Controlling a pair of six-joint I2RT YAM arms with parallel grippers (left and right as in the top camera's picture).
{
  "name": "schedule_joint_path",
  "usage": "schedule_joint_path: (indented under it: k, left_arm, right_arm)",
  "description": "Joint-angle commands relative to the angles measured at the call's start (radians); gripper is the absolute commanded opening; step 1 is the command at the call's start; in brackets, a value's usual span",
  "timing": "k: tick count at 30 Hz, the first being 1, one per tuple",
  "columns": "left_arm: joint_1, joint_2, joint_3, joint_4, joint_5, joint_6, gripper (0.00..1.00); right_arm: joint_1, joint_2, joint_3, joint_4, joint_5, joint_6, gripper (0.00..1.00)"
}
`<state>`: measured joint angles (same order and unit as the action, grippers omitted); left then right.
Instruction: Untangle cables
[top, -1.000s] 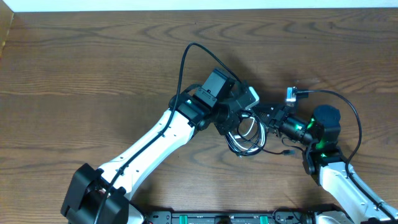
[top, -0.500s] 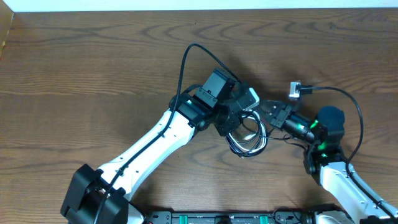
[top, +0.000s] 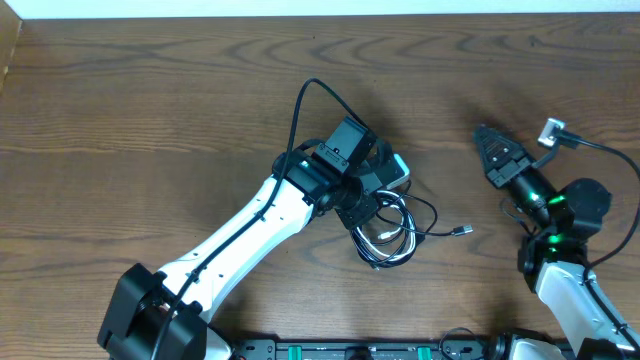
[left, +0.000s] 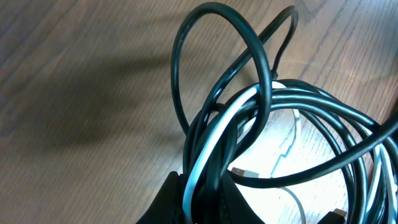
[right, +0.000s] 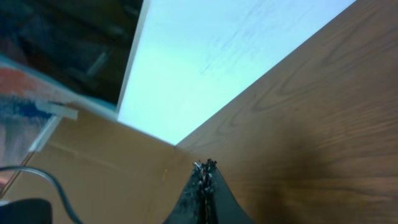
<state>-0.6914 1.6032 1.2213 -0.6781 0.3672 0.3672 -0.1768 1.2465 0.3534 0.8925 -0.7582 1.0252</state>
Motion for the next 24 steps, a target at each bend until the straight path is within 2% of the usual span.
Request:
schedule_joint_path:
  k: [1, 5, 8, 12, 14, 18, 24]
  left_arm:
    - [-0.003, -0.004, 0.005, 0.019, 0.006, 0.007, 0.08]
    - [-0.003, -0.004, 0.005, 0.066, 0.005, 0.006, 0.08]
    - [-0.003, -0.004, 0.005, 0.090, 0.006, 0.006, 0.08]
    - [-0.003, -0.004, 0.005, 0.112, 0.006, 0.006, 0.08]
    - [-0.003, -0.004, 0.005, 0.124, 0.006, 0.006, 0.08]
    - [-0.003, -0.004, 0.005, 0.142, 0.006, 0.006, 0.08]
    - [-0.009, -0.004, 0.005, 0.142, 0.006, 0.006, 0.08]
  right_arm:
    - [-0.014, -0.003, 0.012, -0.017, -0.097, -0.034, 0.13]
    - [-0.005, -0.003, 0.012, -0.115, -0.244, 0.019, 0.28]
    - [-0.005, -0.003, 0.012, -0.250, -0.319, 0.077, 0.36]
    - [-0.005, -0.003, 0.012, -0.395, -0.384, 0.115, 0.54]
    - [0.001, -0.003, 0.012, -0.404, -0.404, 0.115, 0.56]
    - [0.037, -0.003, 0.012, -0.403, -0.398, 0.142, 0.53]
    - [0.123, -0.003, 0.012, -0.402, -0.304, 0.141, 0.50]
